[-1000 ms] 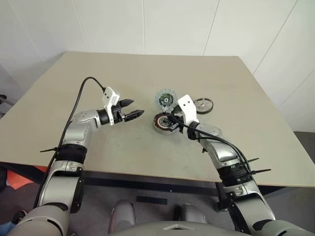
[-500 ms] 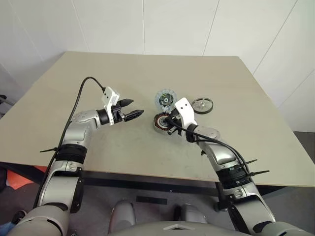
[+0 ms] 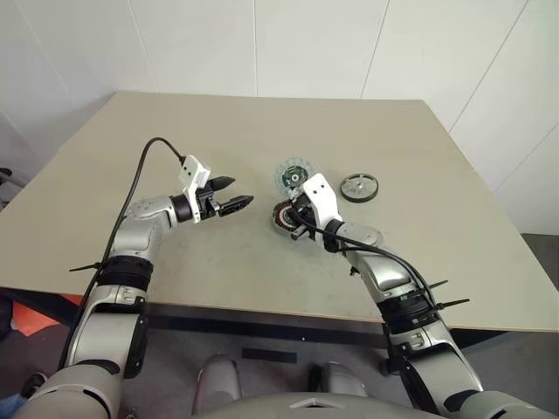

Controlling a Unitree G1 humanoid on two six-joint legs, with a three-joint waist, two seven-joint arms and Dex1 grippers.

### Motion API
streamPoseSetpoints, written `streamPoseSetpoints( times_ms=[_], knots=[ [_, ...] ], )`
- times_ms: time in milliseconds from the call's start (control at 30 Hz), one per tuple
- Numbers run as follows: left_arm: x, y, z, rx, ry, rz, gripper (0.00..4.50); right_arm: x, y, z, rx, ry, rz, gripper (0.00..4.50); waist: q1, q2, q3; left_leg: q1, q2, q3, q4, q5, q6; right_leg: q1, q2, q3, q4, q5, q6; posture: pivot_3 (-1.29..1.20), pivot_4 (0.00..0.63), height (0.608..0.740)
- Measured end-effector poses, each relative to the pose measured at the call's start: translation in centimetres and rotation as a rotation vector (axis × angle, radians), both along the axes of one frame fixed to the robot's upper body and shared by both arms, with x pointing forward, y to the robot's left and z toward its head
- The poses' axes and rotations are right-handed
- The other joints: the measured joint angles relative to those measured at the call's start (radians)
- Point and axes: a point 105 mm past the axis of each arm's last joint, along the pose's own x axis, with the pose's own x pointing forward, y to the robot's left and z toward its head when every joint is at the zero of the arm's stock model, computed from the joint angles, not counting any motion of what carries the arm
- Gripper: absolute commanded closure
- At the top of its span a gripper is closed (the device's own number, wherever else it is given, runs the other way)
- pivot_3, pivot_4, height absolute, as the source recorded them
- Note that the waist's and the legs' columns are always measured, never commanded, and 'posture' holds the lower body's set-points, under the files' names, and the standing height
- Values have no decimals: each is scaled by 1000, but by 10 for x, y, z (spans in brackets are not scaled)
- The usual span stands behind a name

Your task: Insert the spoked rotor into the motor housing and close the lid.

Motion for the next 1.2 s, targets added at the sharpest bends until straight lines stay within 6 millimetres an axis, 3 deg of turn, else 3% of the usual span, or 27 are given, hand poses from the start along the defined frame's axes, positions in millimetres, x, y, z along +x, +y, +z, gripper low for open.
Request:
streamPoseSetpoints(
  times_ms=[300, 567, 1200],
  knots=[
    [0, 0, 0, -1, 0, -1, 71, -3, -11, 24, -46, -72, 12, 4488, 1, 0, 0, 0, 0, 0, -1, 0, 0, 0, 0, 0, 0, 0, 0, 0, 0, 740],
    [0, 0, -1, -2, 5, 1, 71, -13, -25, 1, -86, 10, -16, 4488, 1, 0, 0, 0, 0, 0, -1, 0, 0, 0, 0, 0, 0, -1, 1, 0, 0, 740],
    [1, 3, -1, 2, -1, 13, 71, -4, -11, 1, -88, -7, 12, 4488, 0, 0, 0, 1, 0, 0, -1, 0, -1, 0, 0, 0, 0, 0, 1, 0, 0, 740]
  ],
)
